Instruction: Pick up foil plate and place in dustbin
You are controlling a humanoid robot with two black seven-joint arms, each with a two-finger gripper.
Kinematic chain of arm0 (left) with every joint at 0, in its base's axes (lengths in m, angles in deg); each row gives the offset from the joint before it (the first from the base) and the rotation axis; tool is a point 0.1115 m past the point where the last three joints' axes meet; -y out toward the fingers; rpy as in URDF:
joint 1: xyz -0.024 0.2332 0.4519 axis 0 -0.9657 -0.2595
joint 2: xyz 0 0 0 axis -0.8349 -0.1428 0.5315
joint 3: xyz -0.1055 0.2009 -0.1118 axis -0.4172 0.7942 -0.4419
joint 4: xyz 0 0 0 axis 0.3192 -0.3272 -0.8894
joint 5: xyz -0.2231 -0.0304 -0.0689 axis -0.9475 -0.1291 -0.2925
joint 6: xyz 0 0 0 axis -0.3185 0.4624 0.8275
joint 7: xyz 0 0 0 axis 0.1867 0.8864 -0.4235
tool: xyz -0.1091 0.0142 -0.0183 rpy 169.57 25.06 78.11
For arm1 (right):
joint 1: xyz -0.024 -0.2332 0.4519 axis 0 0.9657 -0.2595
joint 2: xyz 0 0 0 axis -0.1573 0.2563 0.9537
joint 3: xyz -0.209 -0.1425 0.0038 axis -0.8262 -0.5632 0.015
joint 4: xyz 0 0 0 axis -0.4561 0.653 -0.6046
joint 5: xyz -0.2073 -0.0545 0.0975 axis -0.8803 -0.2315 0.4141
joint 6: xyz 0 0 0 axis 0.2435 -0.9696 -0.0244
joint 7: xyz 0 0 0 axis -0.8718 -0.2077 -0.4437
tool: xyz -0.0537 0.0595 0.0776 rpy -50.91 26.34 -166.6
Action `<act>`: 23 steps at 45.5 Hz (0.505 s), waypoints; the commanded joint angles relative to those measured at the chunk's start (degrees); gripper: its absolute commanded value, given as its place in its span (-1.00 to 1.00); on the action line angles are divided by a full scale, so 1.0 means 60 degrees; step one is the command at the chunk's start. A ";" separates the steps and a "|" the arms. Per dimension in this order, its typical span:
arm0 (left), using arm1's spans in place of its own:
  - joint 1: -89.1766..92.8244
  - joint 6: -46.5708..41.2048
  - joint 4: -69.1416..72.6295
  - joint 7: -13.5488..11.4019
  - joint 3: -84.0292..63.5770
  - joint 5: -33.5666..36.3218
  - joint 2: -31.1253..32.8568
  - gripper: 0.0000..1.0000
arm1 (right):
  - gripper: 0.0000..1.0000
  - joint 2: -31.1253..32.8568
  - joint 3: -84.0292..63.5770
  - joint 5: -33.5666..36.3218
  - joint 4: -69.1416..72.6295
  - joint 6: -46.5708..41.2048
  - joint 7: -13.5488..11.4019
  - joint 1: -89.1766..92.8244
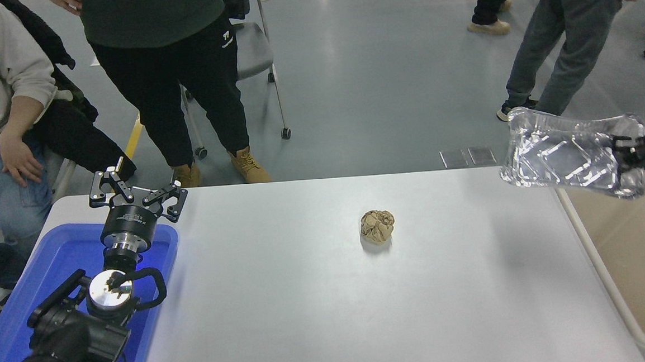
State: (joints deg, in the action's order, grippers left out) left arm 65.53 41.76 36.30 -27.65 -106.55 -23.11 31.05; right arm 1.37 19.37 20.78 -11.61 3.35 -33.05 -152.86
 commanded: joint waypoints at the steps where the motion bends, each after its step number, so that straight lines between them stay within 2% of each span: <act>1: 0.0005 0.0008 0.0000 0.0000 0.0000 -0.0002 0.0000 0.98 | -1.00 0.0037 0.0206 0.1430 -0.0938 0.1576 -0.1016 0.1598; 16: -0.0009 0.0008 0.0000 0.0000 0.0000 -0.0002 0.0000 0.98 | -1.00 0.0066 0.1200 0.1900 -0.1450 0.3291 -0.2393 0.2959; 23: 0.0005 -0.0007 0.0000 0.0000 0.0000 -0.0002 0.0000 0.98 | -1.00 0.0066 0.1627 0.1885 -0.1934 0.3554 -0.2569 0.3429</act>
State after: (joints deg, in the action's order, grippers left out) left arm 65.53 41.79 36.30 -27.65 -106.55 -23.12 31.05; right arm 1.72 24.95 30.87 -19.13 20.00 -44.79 -137.90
